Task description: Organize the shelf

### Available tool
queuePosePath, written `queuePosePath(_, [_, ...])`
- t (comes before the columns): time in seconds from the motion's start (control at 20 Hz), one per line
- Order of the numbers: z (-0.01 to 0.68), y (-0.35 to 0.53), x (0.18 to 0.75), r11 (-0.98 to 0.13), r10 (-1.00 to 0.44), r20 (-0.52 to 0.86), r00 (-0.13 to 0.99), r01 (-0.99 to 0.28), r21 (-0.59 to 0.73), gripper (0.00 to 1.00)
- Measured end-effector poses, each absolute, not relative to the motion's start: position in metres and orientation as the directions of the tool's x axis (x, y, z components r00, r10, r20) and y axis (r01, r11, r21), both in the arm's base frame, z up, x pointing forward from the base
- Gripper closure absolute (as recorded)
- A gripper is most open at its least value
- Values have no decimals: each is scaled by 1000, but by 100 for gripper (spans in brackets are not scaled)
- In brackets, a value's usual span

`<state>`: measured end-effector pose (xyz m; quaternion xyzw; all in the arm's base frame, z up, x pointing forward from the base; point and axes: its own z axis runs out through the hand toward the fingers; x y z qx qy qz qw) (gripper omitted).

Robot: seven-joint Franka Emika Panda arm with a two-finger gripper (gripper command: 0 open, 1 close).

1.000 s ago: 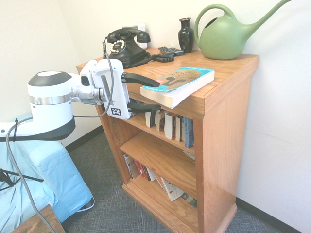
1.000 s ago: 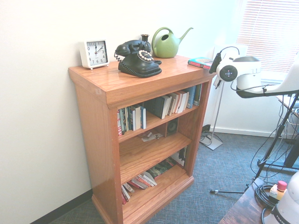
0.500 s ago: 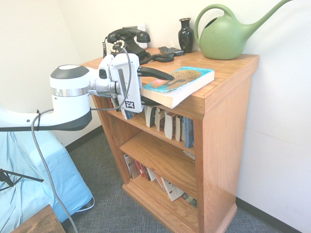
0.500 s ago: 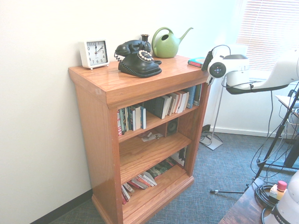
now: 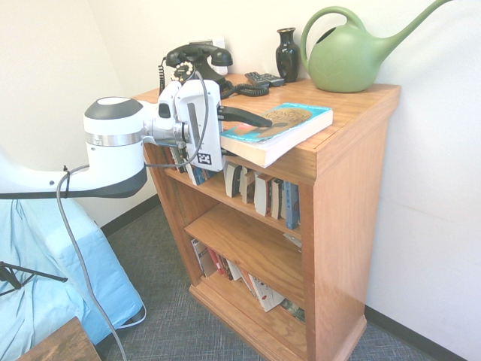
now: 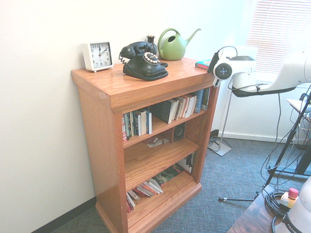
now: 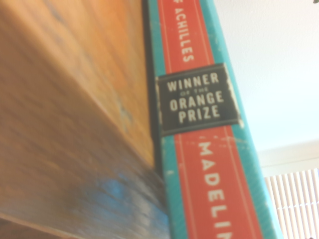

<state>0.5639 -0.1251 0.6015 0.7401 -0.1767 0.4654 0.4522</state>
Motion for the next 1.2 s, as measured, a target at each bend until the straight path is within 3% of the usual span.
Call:
queuePosePath(0.65, [603,-118,565,-534,152,858,490,-690,489,100])
queuePosePath(0.95, [637,-122,545,-545,70,910,409,-748,378,100])
queuePosePath(1.2, [666,-134,500,-549,-86,942,325,-805,227,100])
